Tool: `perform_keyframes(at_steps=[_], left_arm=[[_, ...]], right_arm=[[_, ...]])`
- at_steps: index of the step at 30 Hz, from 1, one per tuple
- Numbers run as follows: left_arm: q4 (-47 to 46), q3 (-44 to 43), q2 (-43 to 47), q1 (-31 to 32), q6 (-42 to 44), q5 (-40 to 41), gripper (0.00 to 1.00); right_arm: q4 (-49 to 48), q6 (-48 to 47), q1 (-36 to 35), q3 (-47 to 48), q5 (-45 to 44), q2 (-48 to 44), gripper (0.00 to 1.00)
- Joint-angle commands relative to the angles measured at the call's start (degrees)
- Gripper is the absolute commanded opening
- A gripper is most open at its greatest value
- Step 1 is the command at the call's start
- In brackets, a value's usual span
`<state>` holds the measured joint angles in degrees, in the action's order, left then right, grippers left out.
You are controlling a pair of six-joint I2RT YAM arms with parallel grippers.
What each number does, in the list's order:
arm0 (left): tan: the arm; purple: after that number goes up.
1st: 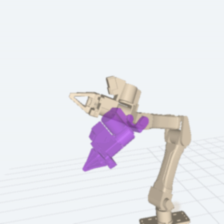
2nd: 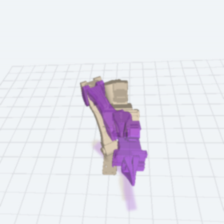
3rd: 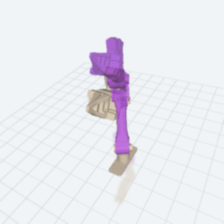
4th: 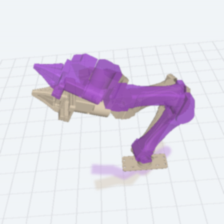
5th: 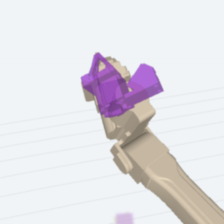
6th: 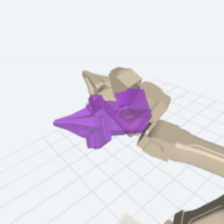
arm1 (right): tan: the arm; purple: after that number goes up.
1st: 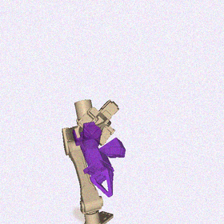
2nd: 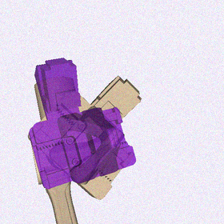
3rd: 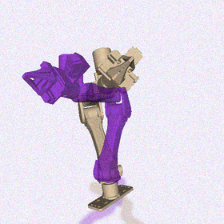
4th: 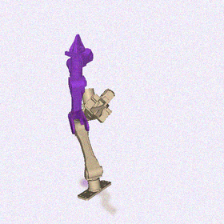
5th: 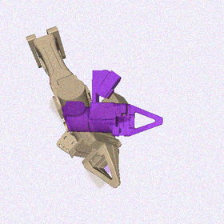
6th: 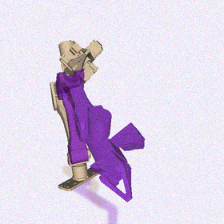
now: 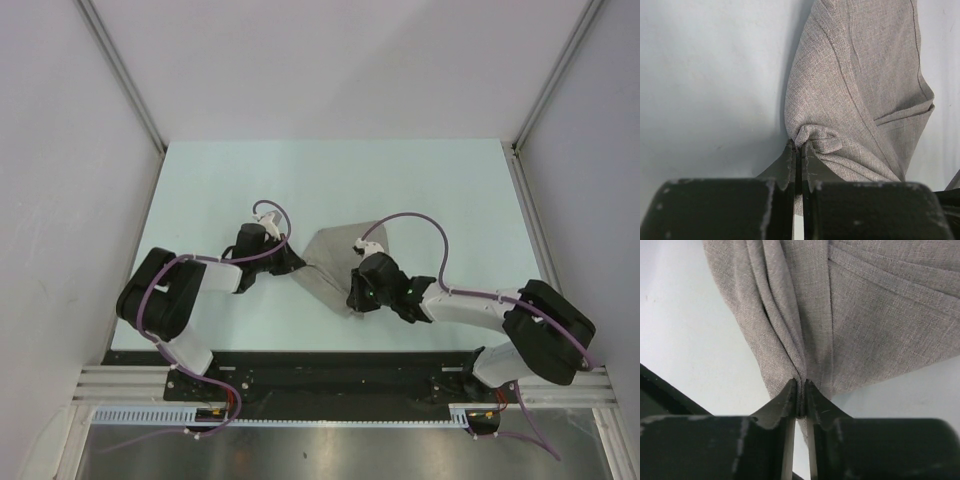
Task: Fold the napkin, place the utensils inside, and roll it up
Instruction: Roll the napkin with the utensil
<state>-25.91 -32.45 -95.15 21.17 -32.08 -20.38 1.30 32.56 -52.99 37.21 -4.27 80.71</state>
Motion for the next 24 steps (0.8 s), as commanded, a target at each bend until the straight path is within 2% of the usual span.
perform_keyframes(at_steps=[1,3,4,12,15,20,23,24], left_arm=[[5.17,-0.6,-1.09,-0.07,0.87,-0.62,0.0],[5.08,-0.69,-1.09,-0.07,0.96,-0.54,0.0],[5.08,-0.69,-1.09,-0.07,0.96,-0.54,0.0],[5.78,-0.6,-1.0,-0.16,1.4,0.87,0.0],[6.05,-0.69,-0.91,-0.16,1.58,1.04,0.0],[6.84,-0.78,-0.12,-0.16,1.93,2.1,0.0],[7.19,-0.78,0.06,-0.16,2.1,2.28,0.0],[7.1,-0.69,0.06,-0.16,2.19,2.19,0.0]], right_arm=[[-3.59,1.63,3.33,-1.18,7.95,2.34,0.11],[-3.76,1.81,4.21,-1.26,9.63,3.84,0.01],[-3.67,1.98,4.21,-1.26,9.72,4.45,0.01],[-2.09,4.53,5.62,-2.32,10.95,9.11,0.0],[-1.48,5.32,5.62,-2.58,10.25,9.03,0.0],[5.36,6.38,5.53,-2.23,6.92,5.61,0.0],[9.05,6.03,5.36,-1.62,4.37,3.15,0.09],[9.85,5.33,5.18,-1.27,3.66,2.71,0.19]])
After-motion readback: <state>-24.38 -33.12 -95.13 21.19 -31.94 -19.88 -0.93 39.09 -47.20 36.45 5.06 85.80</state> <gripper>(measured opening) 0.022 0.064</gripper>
